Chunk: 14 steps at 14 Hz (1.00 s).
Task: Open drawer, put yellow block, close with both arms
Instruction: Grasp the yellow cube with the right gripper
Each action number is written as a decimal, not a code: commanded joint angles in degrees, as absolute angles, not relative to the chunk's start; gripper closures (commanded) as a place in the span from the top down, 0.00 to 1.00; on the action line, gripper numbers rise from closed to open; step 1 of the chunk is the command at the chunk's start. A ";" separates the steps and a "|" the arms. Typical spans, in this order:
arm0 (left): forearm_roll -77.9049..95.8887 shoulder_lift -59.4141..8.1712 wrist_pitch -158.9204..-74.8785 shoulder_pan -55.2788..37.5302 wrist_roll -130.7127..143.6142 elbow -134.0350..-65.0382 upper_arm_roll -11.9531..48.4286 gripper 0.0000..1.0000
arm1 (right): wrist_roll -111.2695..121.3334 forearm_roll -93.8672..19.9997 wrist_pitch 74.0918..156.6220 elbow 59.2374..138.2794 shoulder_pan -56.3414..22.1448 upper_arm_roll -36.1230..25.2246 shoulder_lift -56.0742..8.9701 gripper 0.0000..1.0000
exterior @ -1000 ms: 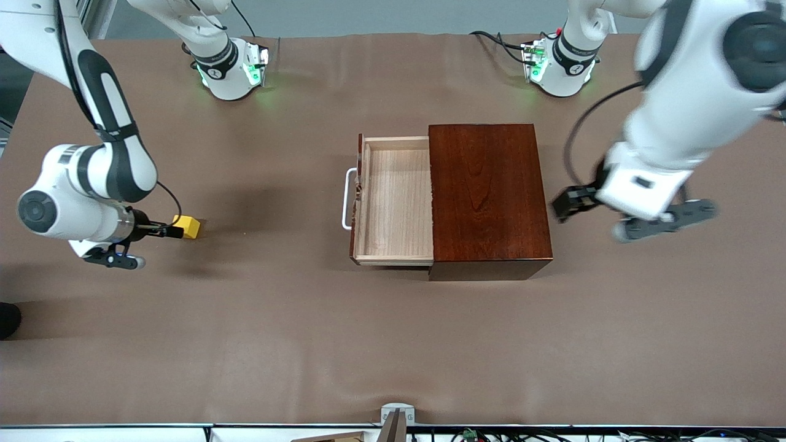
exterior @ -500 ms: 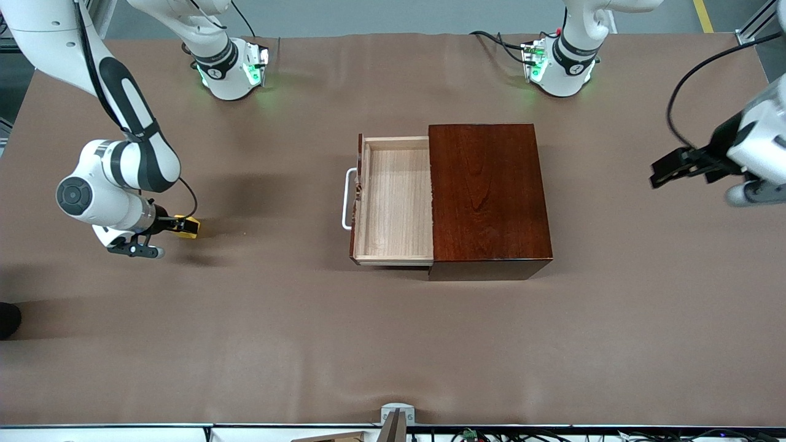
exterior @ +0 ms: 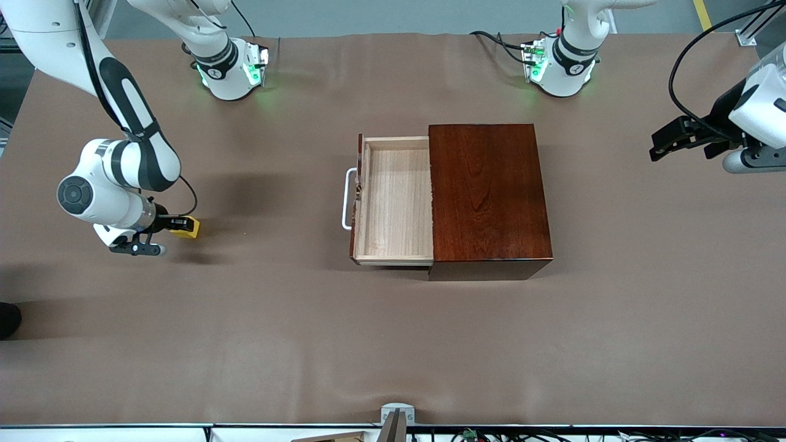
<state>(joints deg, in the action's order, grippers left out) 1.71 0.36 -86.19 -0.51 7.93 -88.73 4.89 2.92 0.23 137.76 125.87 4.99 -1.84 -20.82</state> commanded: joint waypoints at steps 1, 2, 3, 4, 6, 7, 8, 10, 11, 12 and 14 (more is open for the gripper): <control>0.88 1.76 -86.66 0.44 7.21 -89.65 5.98 1.00 | 4.83 0.18 136.06 127.00 5.89 -1.14 -19.25 0.00; 0.88 1.84 -86.57 0.53 7.12 -89.65 6.06 1.00 | 4.83 0.18 135.71 126.91 5.89 -1.06 -18.99 0.00; 0.88 1.85 -86.49 0.61 7.12 -89.65 5.98 1.00 | 4.83 0.18 134.83 126.74 5.80 -0.97 -18.72 0.00; 0.79 1.85 -86.48 0.53 7.12 -89.65 5.89 1.00 | 4.83 0.18 133.35 126.48 5.71 -0.97 -17.85 0.00; 0.79 1.76 -86.48 0.53 7.21 -89.74 5.89 1.00 | 4.40 0.09 129.14 125.25 5.10 -0.79 -15.74 0.00; 0.79 1.84 -86.48 0.53 7.21 -89.65 5.98 1.00 | 4.22 -0.17 124.85 123.42 4.58 -0.70 -14.78 0.00; 0.79 2.02 -86.48 0.53 7.21 -89.65 5.98 1.00 | 4.22 -1.65 119.50 120.70 3.87 -0.62 -14.24 0.00; 0.79 2.11 -86.48 0.53 7.12 -89.56 6.06 1.00 | 4.22 -3.60 110.17 114.29 3.25 -0.62 -14.06 0.00; 0.79 2.28 -86.48 0.44 7.12 -89.65 6.06 1.00 | 4.04 -3.69 106.91 111.82 2.99 -0.62 -14.06 0.00; 0.79 2.46 -86.48 0.35 7.12 -89.74 6.15 1.00 | 3.00 -4.30 104.44 109.80 2.21 -0.62 -14.06 0.00; 0.79 2.46 -86.48 0.44 7.12 -89.74 6.15 1.00 | -0.07 -5.62 99.34 106.28 1.41 -0.62 -14.06 0.00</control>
<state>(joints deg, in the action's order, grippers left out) 1.71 0.97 -86.21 -0.41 7.93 -88.72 5.30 2.52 -4.23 103.36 109.62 2.32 -0.56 -13.54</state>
